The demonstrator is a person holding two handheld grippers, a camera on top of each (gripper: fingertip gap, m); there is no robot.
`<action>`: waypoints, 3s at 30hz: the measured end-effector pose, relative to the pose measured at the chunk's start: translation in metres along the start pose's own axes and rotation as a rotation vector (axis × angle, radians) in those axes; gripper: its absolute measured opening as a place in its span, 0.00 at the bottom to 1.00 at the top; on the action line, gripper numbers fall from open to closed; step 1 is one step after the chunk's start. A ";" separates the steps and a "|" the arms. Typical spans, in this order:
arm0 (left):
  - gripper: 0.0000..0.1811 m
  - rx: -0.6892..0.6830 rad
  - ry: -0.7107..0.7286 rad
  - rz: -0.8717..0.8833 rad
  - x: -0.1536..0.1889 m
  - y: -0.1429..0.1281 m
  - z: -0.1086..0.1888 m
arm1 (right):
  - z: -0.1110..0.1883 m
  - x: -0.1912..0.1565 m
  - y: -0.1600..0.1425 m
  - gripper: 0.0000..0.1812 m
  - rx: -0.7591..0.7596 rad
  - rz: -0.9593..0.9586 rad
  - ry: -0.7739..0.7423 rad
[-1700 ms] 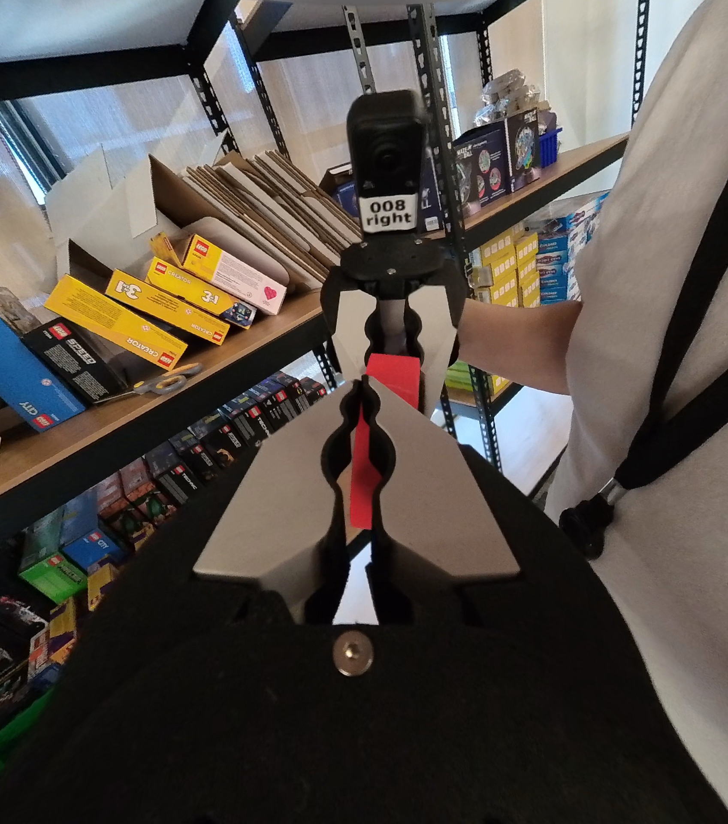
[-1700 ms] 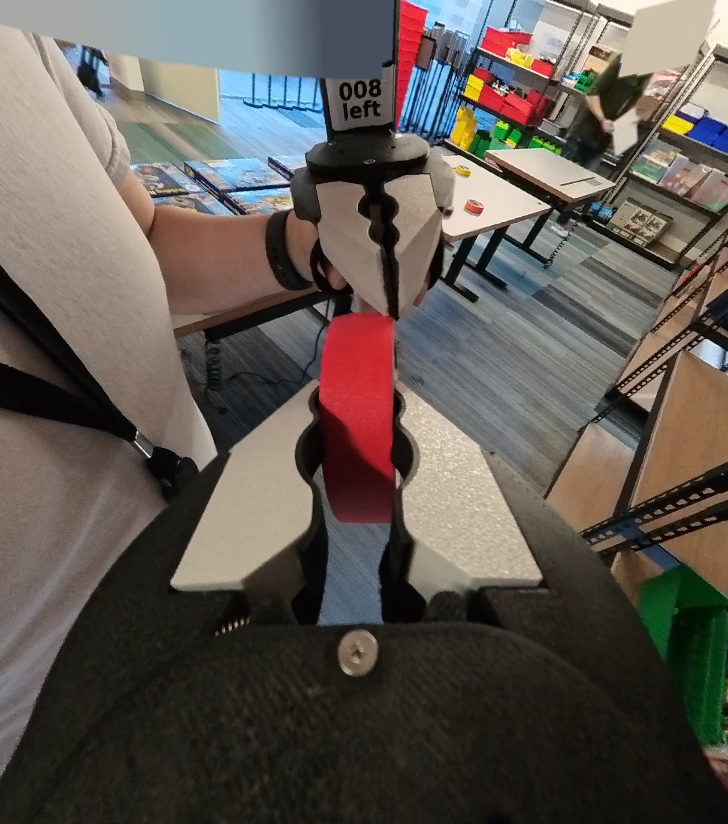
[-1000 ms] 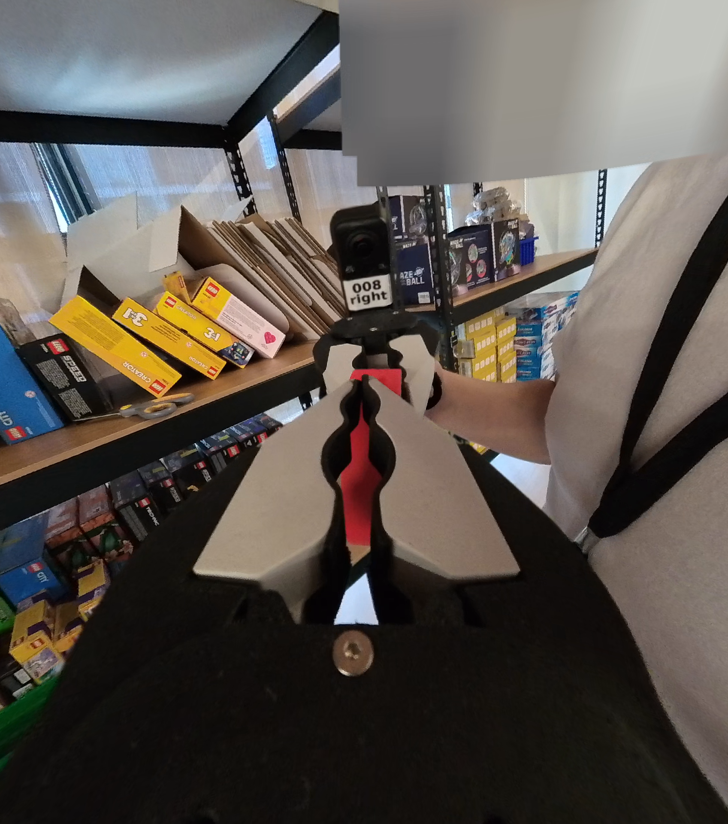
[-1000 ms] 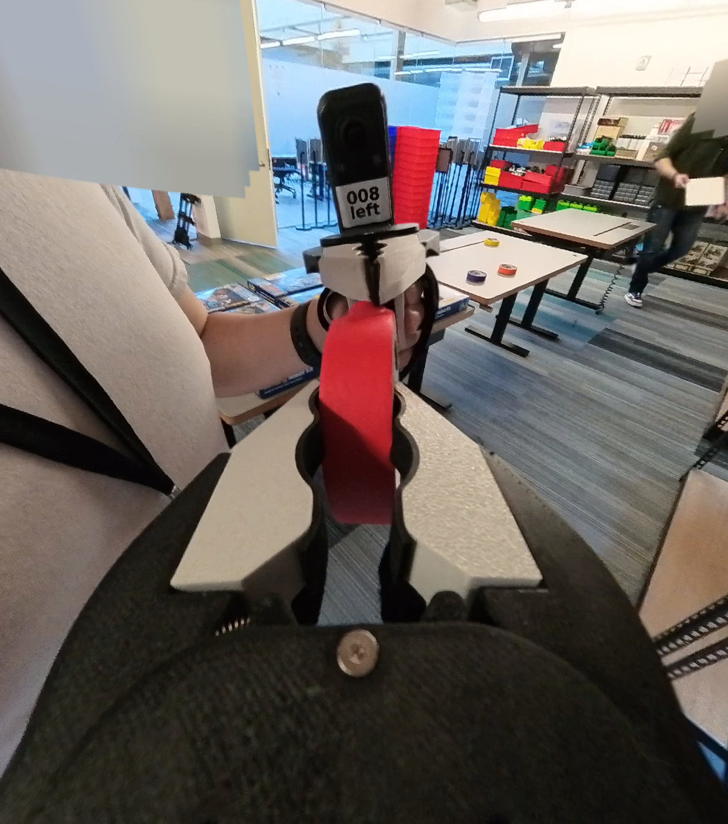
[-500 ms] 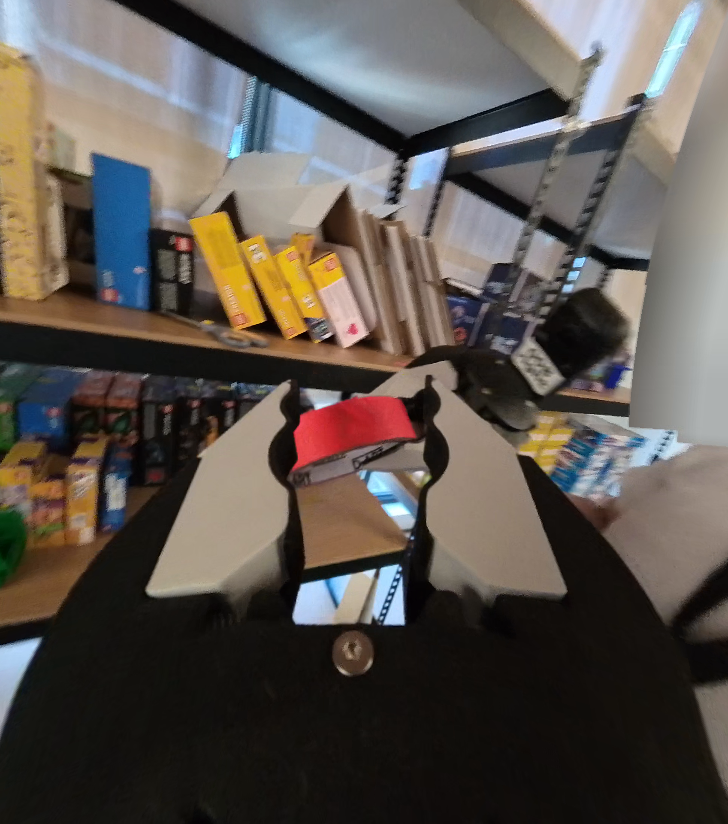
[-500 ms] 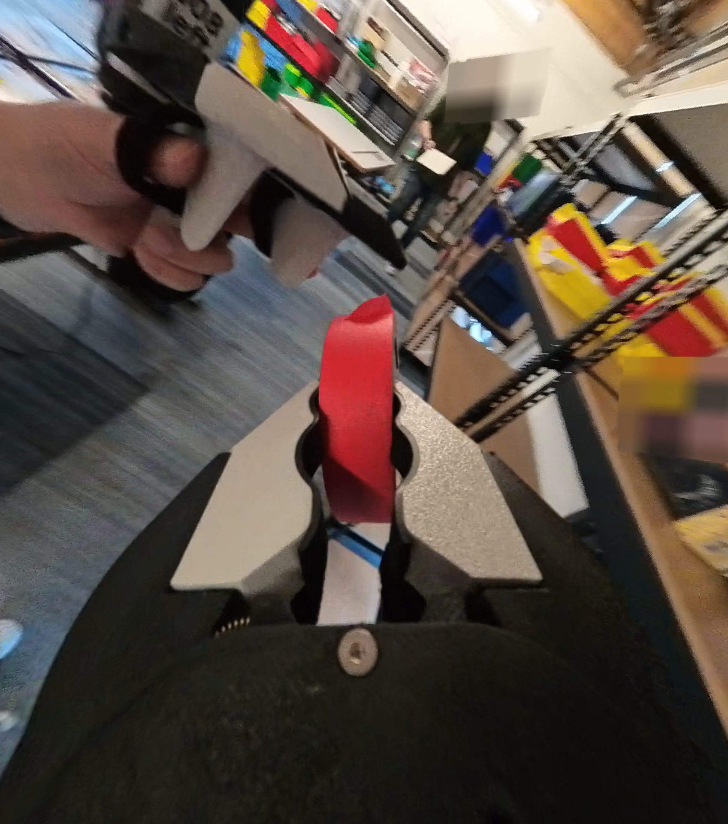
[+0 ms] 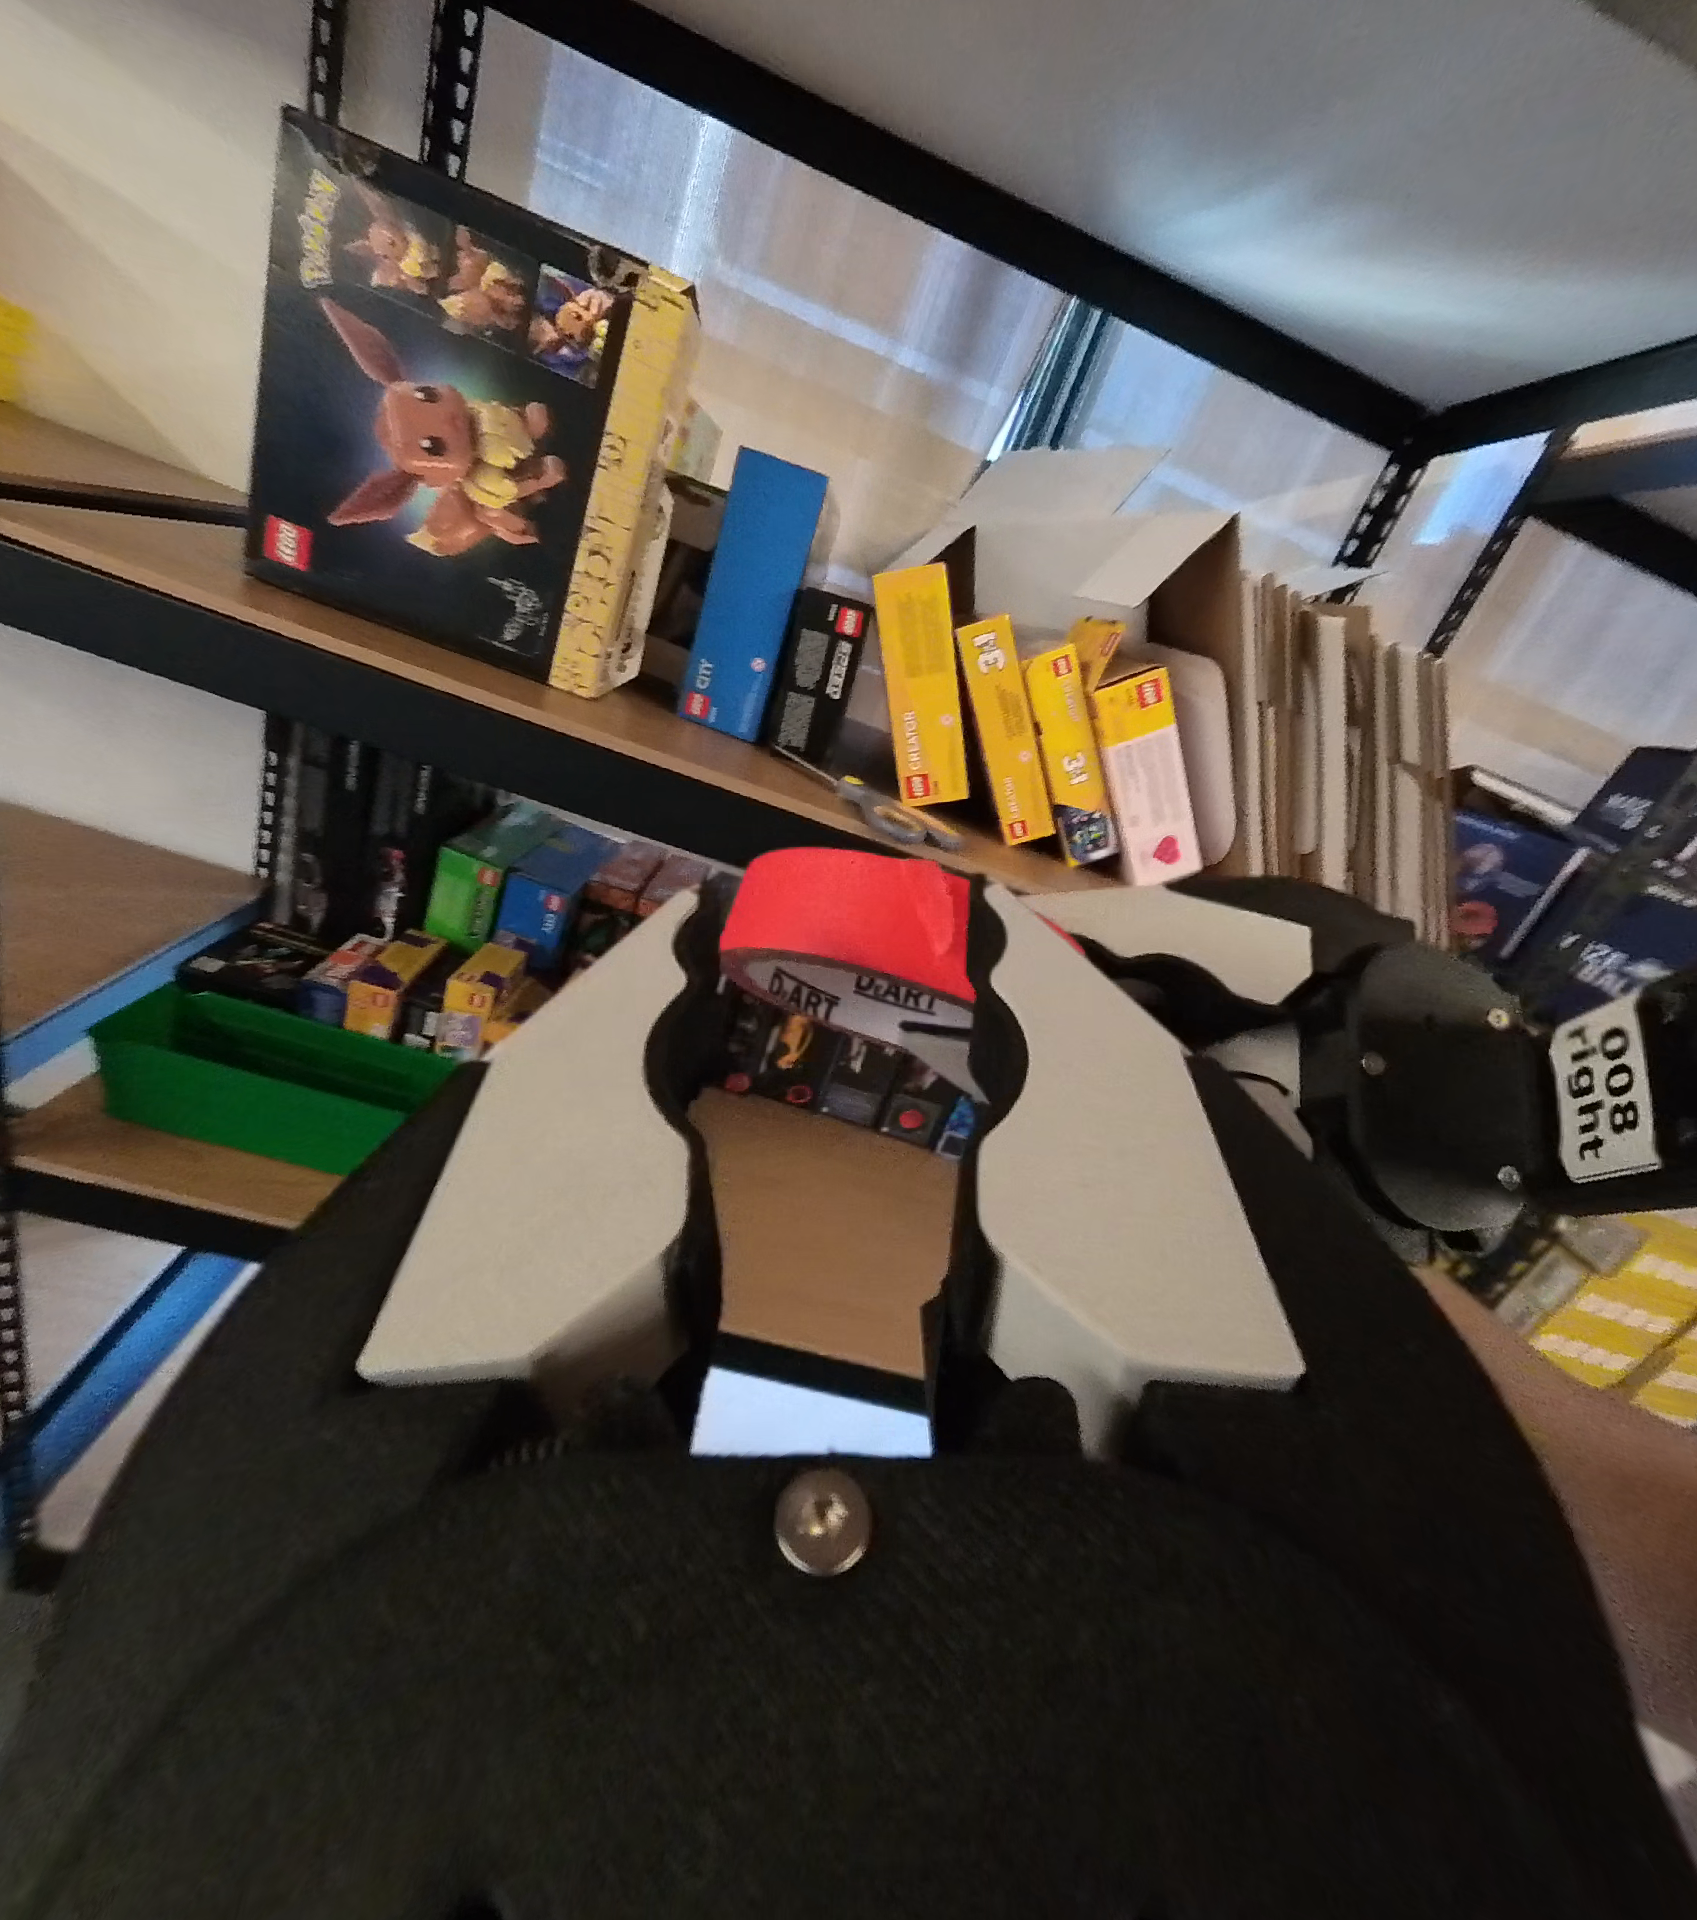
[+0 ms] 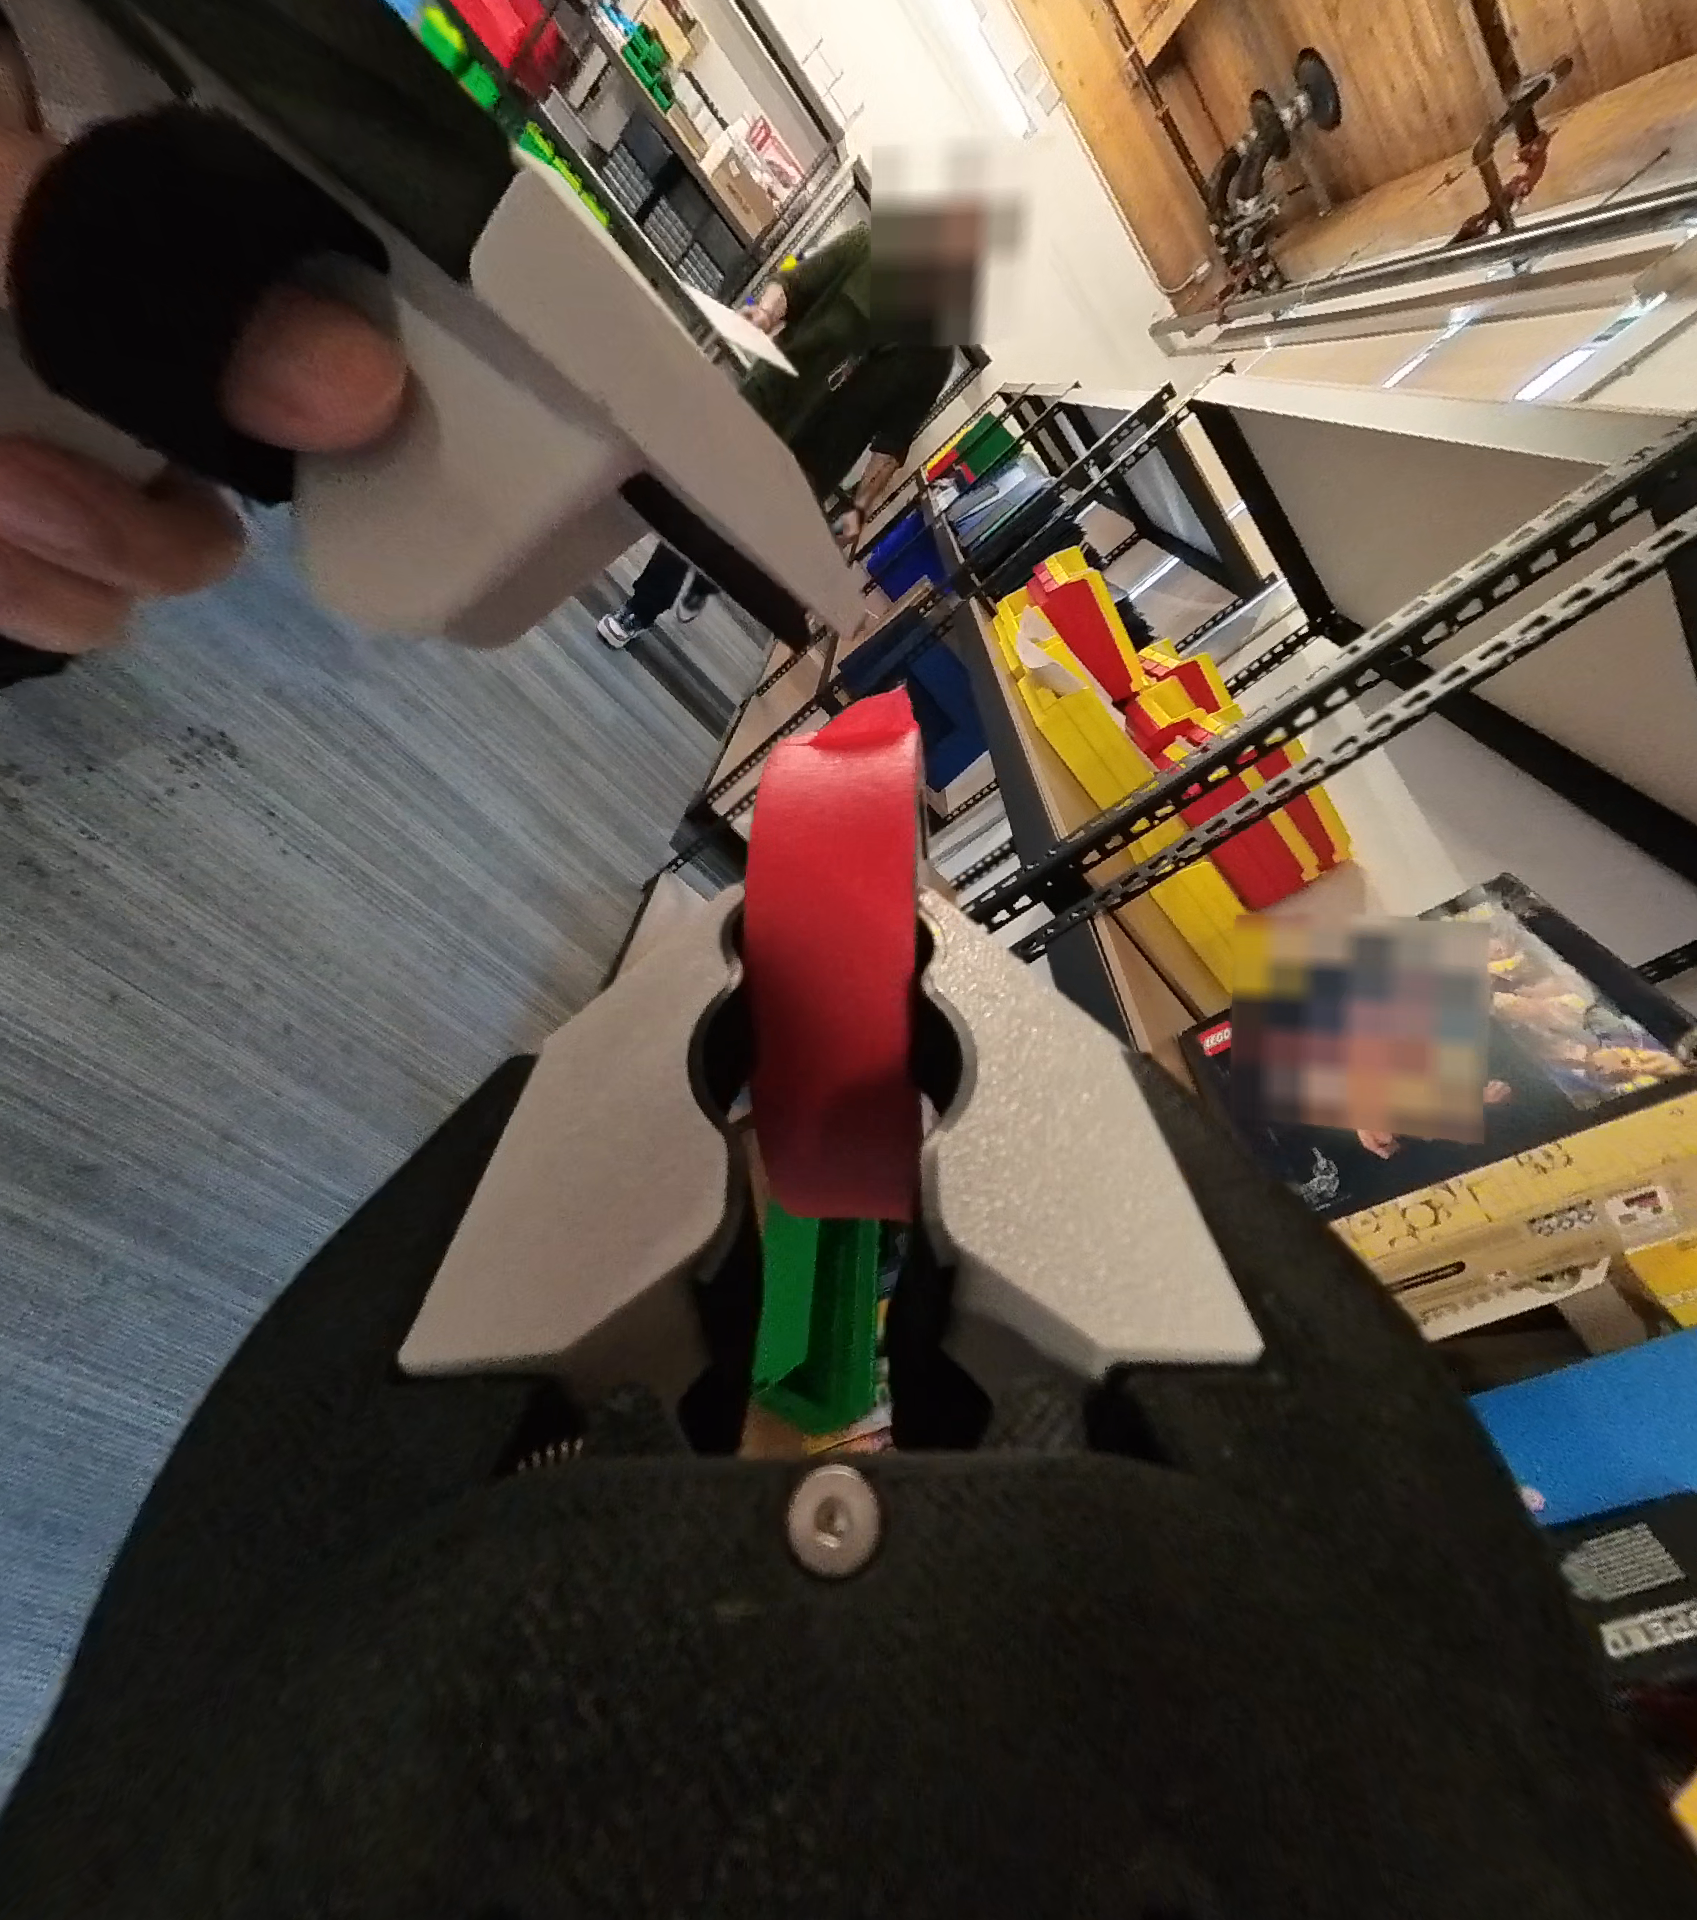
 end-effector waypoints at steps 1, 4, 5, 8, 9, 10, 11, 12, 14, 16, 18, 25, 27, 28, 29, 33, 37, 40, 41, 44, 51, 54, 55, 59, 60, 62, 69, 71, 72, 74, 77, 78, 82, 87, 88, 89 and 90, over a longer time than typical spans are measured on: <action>0.25 -0.002 0.015 -0.020 0.002 -0.001 0.001 | -0.003 -0.002 0.001 0.13 0.000 0.014 -0.001; 0.26 -0.012 0.067 -0.091 0.007 -0.005 0.001 | -0.008 -0.007 0.004 0.13 0.003 0.054 0.002; 0.26 -0.018 0.079 -0.100 0.007 -0.006 0.001 | -0.009 -0.009 0.005 0.13 0.004 0.066 0.003; 0.20 -0.040 0.098 -0.077 0.003 -0.010 0.001 | -0.013 -0.015 0.005 0.13 -0.010 0.081 0.015; 0.14 -0.047 0.088 -0.070 0.002 -0.011 0.002 | -0.014 -0.018 0.004 0.13 -0.013 0.088 0.020; 0.12 -0.055 0.083 -0.065 0.001 -0.012 0.003 | -0.014 -0.020 0.003 0.13 -0.016 0.093 0.027; 0.11 -0.061 0.088 -0.061 -0.001 -0.014 0.004 | -0.015 -0.022 0.003 0.13 -0.021 0.094 0.036; 0.11 -0.065 0.099 -0.055 -0.002 -0.015 0.005 | -0.016 -0.024 0.002 0.13 -0.024 0.091 0.046; 0.11 -0.071 0.107 -0.028 -0.006 -0.017 0.008 | -0.014 -0.024 0.002 0.13 -0.015 0.071 0.051; 0.09 -0.077 0.092 -0.006 -0.007 -0.018 0.010 | -0.012 -0.023 0.002 0.13 -0.008 0.047 0.058; 0.01 -0.089 0.055 -0.010 -0.005 -0.019 0.012 | -0.011 -0.025 0.002 0.13 -0.013 0.041 0.071; 0.00 -0.145 0.023 -0.004 -0.008 -0.024 0.016 | -0.010 -0.032 -0.001 0.13 0.000 -0.005 0.134; 0.00 -0.175 -0.005 0.018 -0.011 -0.023 0.019 | -0.009 -0.034 -0.002 0.13 0.014 -0.004 0.141; 0.00 -0.191 -0.022 0.037 -0.012 -0.023 0.020 | -0.008 -0.035 -0.002 0.13 0.020 -0.009 0.147; 0.00 -0.206 -0.036 0.057 -0.013 -0.023 0.021 | -0.007 -0.036 -0.002 0.13 0.025 -0.018 0.154; 0.00 -0.227 -0.070 0.115 -0.016 -0.024 0.029 | -0.005 -0.043 -0.002 0.13 0.056 -0.071 0.174; 0.00 -0.244 -0.071 0.139 -0.018 -0.026 0.037 | -0.004 -0.049 -0.001 0.13 0.069 -0.080 0.199; 0.00 -0.253 -0.080 0.145 -0.020 -0.023 0.042 | -0.004 -0.048 0.001 0.13 0.096 -0.106 0.220; 0.00 -0.254 -0.085 0.149 -0.021 -0.021 0.044 | -0.006 -0.046 0.002 0.13 0.111 -0.119 0.227; 0.00 -0.258 -0.106 0.168 -0.031 -0.008 0.049 | -0.020 -0.039 0.005 0.13 0.181 -0.156 0.281; 0.00 -0.270 -0.177 0.304 -0.066 0.019 0.071 | -0.056 -0.030 0.016 0.13 0.292 -0.309 0.483; 0.00 -0.282 -0.173 0.303 -0.070 0.021 0.080 | -0.060 -0.033 0.020 0.13 0.299 -0.280 0.517; 0.00 -0.286 -0.179 0.308 -0.071 0.022 0.082 | -0.060 -0.033 0.021 0.13 0.307 -0.278 0.528; 0.00 -0.296 -0.210 0.335 -0.073 0.023 0.090 | -0.061 -0.033 0.022 0.13 0.340 -0.280 0.563; 0.00 -0.297 -0.210 0.336 -0.073 0.024 0.092 | -0.061 -0.033 0.022 0.13 0.346 -0.286 0.570; 0.00 -0.293 -0.210 0.340 -0.074 0.025 0.095 | -0.062 -0.033 0.021 0.13 0.361 -0.308 0.586; 0.00 -0.293 -0.213 0.346 -0.078 0.024 0.100 | -0.060 -0.035 0.018 0.13 0.375 -0.327 0.613; 0.00 -0.293 -0.221 0.356 -0.079 0.022 0.100 | -0.059 -0.034 0.015 0.13 0.380 -0.344 0.622; 0.00 -0.293 -0.222 0.361 -0.080 0.022 0.101 | -0.059 -0.033 0.014 0.13 0.379 -0.349 0.626; 0.00 -0.292 -0.220 0.366 -0.081 0.022 0.101 | -0.059 -0.032 0.013 0.13 0.383 -0.350 0.633; 0.00 -0.292 -0.219 0.362 -0.081 0.024 0.100 | -0.058 -0.030 0.013 0.13 0.388 -0.350 0.633; 0.00 -0.293 -0.218 0.359 -0.081 0.025 0.100 | -0.058 -0.029 0.012 0.13 0.391 -0.353 0.635; 0.00 -0.298 -0.208 0.354 -0.082 0.027 0.100 | -0.059 -0.028 0.010 0.13 0.391 -0.356 0.638; 0.00 -0.300 -0.198 0.354 -0.084 0.027 0.099 | -0.061 -0.028 0.007 0.13 0.392 -0.365 0.648; 0.00 -0.299 -0.196 0.353 -0.084 0.027 0.099 | -0.061 -0.028 0.007 0.13 0.392 -0.366 0.650; 0.00 -0.297 -0.196 0.354 -0.085 0.027 0.099 | -0.061 -0.027 0.007 0.13 0.392 -0.365 0.650; 0.00 -0.296 -0.196 0.355 -0.085 0.027 0.099 | -0.062 -0.027 0.007 0.13 0.392 -0.364 0.651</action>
Point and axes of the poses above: each gripper's, where its closed fingertips meet, z back along the fingers, y out of its top, x = y × z across the jaws, the point moved 10 cm from there along z, back along the fingers, and after that the axes turned 7 degrees about z, right-handed, at the moved point
